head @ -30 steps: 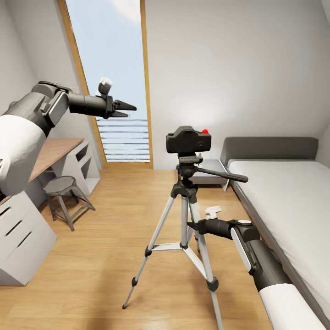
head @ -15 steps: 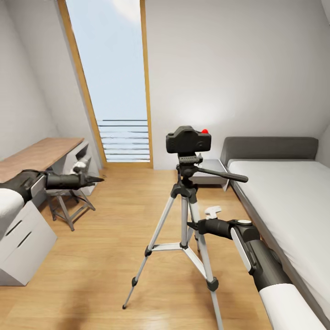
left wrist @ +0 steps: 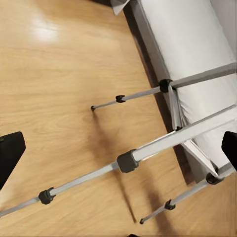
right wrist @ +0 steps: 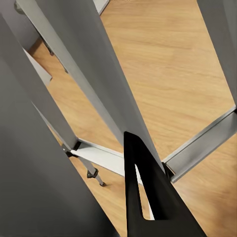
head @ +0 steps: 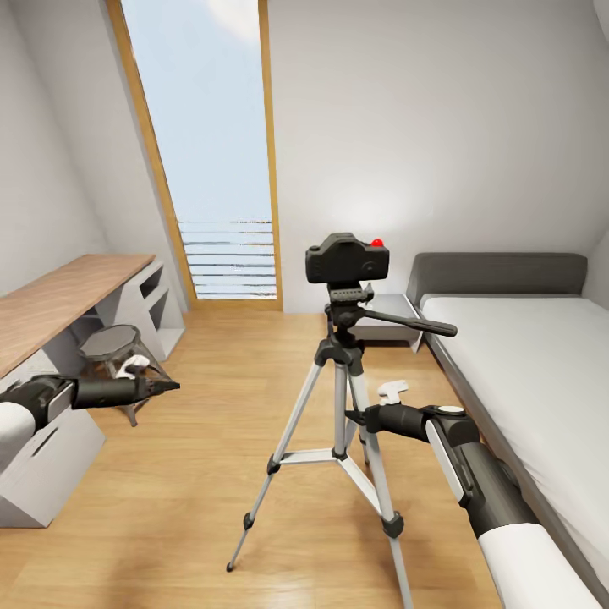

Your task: Attach the digital camera to the camera tripod in the bedroom.

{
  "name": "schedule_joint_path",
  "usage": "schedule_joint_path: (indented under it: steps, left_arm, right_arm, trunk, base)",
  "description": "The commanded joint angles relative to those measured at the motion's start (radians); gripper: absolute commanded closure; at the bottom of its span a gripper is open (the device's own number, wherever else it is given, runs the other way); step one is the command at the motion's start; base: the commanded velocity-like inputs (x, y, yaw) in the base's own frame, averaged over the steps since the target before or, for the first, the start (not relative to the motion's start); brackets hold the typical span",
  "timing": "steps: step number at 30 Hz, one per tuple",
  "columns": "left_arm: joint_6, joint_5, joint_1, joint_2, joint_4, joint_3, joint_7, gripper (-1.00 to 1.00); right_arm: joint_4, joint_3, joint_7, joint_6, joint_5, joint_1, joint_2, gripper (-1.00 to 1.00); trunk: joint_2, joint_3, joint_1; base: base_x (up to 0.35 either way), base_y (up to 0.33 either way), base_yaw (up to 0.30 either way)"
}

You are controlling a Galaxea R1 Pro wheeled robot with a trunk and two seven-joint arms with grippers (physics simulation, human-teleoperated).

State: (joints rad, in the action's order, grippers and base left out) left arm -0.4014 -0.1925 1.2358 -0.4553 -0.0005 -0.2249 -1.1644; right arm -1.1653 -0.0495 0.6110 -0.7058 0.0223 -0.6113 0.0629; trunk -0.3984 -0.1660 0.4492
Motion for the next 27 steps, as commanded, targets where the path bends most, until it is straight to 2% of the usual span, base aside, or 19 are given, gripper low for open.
schedule_joint_path:
  steps: [1,3,5,6,8,9,10,11,13,14,15,16,17,18,19,20,23,27]
  left_arm:
    - [-0.012,-0.018,-0.004,0.007,0.000,-0.008,0.009,-1.00]
    - [-0.018,-0.029,-0.008,0.014,0.001,-0.007,0.040,-1.00]
    - [-0.043,-0.054,-0.018,0.031,0.001,-0.007,0.134,-1.00]
    - [-0.070,-0.081,-0.033,0.047,0.002,-0.007,0.230,-1.00]
    - [-0.094,-0.120,-0.055,0.070,0.001,-0.006,0.348,-1.00]
    - [-0.112,-0.173,-0.082,0.101,0.001,-0.005,0.483,-1.00]
    - [-0.117,-0.205,-0.095,0.119,0.001,-0.005,0.555,-1.00]
    - [-0.121,-0.274,-0.123,0.157,0.001,-0.004,0.704,-1.00]
    - [-0.113,-0.345,-0.150,0.195,0.000,-0.005,0.852,-1.00]
    - [-0.088,-0.409,-0.176,0.230,-0.001,-0.005,0.990,-1.00]
    - [-0.068,-0.439,-0.189,0.245,-0.001,-0.005,1.053,-1.00]
    - [-0.020,-0.490,-0.213,0.272,-0.001,-0.006,1.161,-1.00]
    - [0.009,-0.510,-0.227,0.282,-0.001,-0.006,1.204,-1.00]
    - [0.071,-0.538,-0.258,0.297,-0.001,-0.006,1.270,-1.00]
    - [0.069,-0.532,-0.250,0.302,0.000,-0.006,1.268,-1.00]
    - [0.064,-0.531,-0.244,0.308,0.000,-0.005,1.264,-1.00]
    - [0.061,-0.529,-0.228,0.309,0.000,-0.005,1.261,-1.00]
    - [0.051,-0.524,-0.205,0.294,-0.001,-0.006,1.254,-1.00]
  right_arm:
    - [0.052,-0.001,-0.019,0.009,-0.046,-0.001,0.002,1.00]
    - [0.052,-0.001,-0.019,0.009,-0.046,-0.001,0.002,1.00]
    - [0.052,-0.001,-0.019,0.008,-0.047,-0.001,0.002,1.00]
    - [0.052,-0.001,-0.019,0.008,-0.047,-0.001,0.002,1.00]
    - [0.052,-0.001,-0.018,0.008,-0.047,-0.001,0.002,1.00]
    - [0.052,-0.001,-0.018,0.008,-0.047,-0.001,0.002,1.00]
    - [0.052,-0.001,-0.018,0.008,-0.047,-0.001,0.002,1.00]
    - [0.052,-0.001,-0.018,0.008,-0.047,-0.001,0.002,1.00]
    - [0.052,-0.001,-0.018,0.008,-0.047,-0.001,0.002,1.00]
    - [0.052,-0.001,-0.017,0.008,-0.047,-0.001,0.002,1.00]
    - [0.052,-0.001,-0.017,0.008,-0.047,-0.001,0.002,1.00]
    - [0.052,-0.001,-0.017,0.008,-0.047,-0.001,0.002,1.00]
    - [0.052,-0.001,-0.017,0.008,-0.048,-0.001,0.002,1.00]
    - [0.052,-0.001,-0.016,0.008,-0.048,-0.001,0.002,1.00]
    - [0.004,0.002,-0.005,-0.013,-0.005,-0.001,0.005,1.00]
    - [0.002,0.002,-0.005,-0.014,0.006,-0.001,0.004,1.00]
    - [0.004,0.001,-0.005,-0.015,0.007,-0.001,0.003,1.00]
    - [0.004,0.001,-0.004,-0.016,0.002,-0.001,0.000,1.00]
  trunk:
    - [-0.002,-0.002,0.001]
    - [-0.002,-0.002,0.001]
    - [-0.002,-0.002,0.001]
    - [-0.002,-0.002,0.001]
    - [-0.002,-0.002,0.001]
    - [-0.002,-0.002,0.001]
    - [-0.002,-0.002,0.001]
    - [-0.002,-0.002,0.001]
    - [-0.002,-0.002,0.001]
    - [-0.002,-0.002,0.001]
    - [-0.002,-0.002,0.001]
    - [-0.002,-0.002,0.001]
    - [-0.002,-0.002,0.001]
    - [-0.002,-0.002,0.001]
    - [-0.002,-0.002,0.001]
    - [-0.002,-0.002,0.001]
    - [-0.002,-0.002,0.001]
    - [-0.002,-0.002,0.001]
  base:
    - [0.000,0.000,0.000]
    - [0.000,0.000,0.000]
    - [0.000,0.000,0.000]
    - [0.000,0.000,0.000]
    - [0.000,0.000,0.000]
    - [0.000,0.000,0.000]
    - [0.000,0.000,0.000]
    - [0.000,0.000,0.000]
    - [0.000,0.000,0.000]
    - [0.000,0.000,0.000]
    - [0.000,0.000,0.000]
    - [0.000,0.000,0.000]
    - [0.000,0.000,0.000]
    - [0.000,0.000,0.000]
    - [0.000,0.000,0.000]
    - [0.000,0.000,0.000]
    - [0.000,0.000,0.000]
    - [0.000,0.000,0.000]
